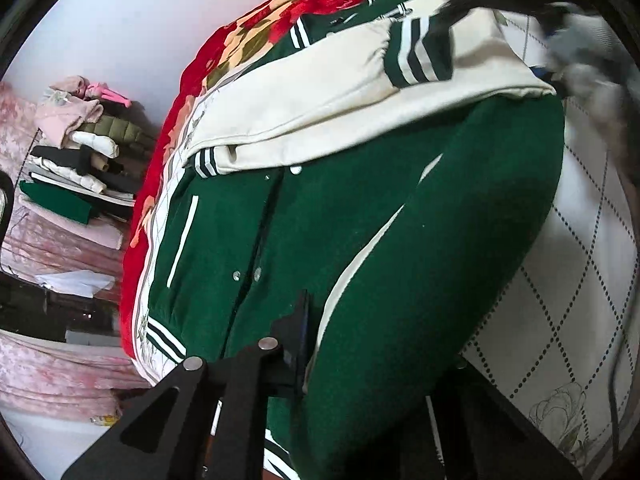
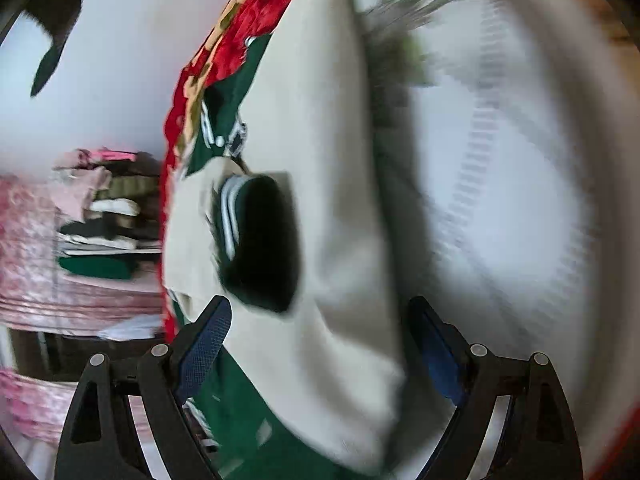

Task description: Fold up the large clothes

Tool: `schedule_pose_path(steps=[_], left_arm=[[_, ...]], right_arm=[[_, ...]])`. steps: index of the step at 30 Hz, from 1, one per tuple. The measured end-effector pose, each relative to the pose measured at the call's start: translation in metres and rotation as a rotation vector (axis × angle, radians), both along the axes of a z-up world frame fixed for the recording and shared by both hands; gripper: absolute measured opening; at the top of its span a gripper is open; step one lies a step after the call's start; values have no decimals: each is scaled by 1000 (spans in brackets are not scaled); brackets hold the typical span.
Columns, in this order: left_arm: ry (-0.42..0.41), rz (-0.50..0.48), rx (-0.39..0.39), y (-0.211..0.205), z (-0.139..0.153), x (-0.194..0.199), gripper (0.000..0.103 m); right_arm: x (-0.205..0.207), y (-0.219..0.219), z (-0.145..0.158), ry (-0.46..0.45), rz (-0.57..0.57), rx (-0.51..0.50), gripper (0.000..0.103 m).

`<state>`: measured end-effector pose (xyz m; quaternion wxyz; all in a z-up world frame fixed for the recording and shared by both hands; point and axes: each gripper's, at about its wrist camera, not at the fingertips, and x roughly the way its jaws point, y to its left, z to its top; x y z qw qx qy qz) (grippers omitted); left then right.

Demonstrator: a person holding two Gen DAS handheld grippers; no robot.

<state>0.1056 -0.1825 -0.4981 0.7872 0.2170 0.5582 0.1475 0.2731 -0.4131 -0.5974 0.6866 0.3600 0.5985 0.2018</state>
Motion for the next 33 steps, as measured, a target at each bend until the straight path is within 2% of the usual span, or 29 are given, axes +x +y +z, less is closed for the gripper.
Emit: schedule_pose_path(steps=[2, 4, 5, 6, 7, 8, 10, 16, 18, 20, 23, 26, 28, 29, 30, 32, 33], left_arm=[[-6, 2, -19, 2, 3, 2, 11], [-10, 3, -47, 8, 6, 3, 10], [-10, 4, -62, 13, 9, 4, 10], [-14, 6, -79, 18, 11, 4, 10], [-14, 6, -95, 23, 14, 4, 10], [-14, 7, -117, 29, 19, 4, 10], [-19, 16, -169, 44, 30, 4, 10], [-30, 31, -316, 110, 75, 6, 11], [-27, 58, -371, 144, 87, 12, 13], [-31, 101, -421, 181, 95, 17, 16], [-19, 197, -486, 248, 89, 31, 16], [-12, 316, -560, 312, 69, 40, 21], [-19, 423, -641, 362, 43, 44, 25], [-12, 482, -699, 388, 27, 45, 29], [0, 527, -724, 407, 15, 45, 36], [7, 611, -761, 443, 0, 41, 45], [-14, 662, -767, 463, -2, 33, 54]], right_arm=[[19, 23, -5, 22, 23, 2, 92], [28, 33, -4, 17, 2, -12, 87], [32, 37, -2, 27, -5, -21, 52], [35, 41, 1, 47, -6, -58, 34], [36, 48, 2, 53, -15, -70, 32], [39, 57, 6, 52, -25, -79, 22], [43, 74, 21, 49, -29, -99, 15], [53, 130, 129, -16, 14, -217, 13], [65, 173, 163, -27, 40, -266, 13], [77, 214, 185, -33, 68, -299, 13], [107, 301, 202, -31, 129, -363, 14], [134, 385, 189, 3, 211, -421, 17], [146, 434, 170, 13, 273, -467, 22], [155, 466, 153, 33, 295, -485, 28], [159, 486, 135, 52, 317, -496, 34], [167, 516, 92, 100, 379, -515, 42], [170, 525, 77, 118, 397, -517, 47]])
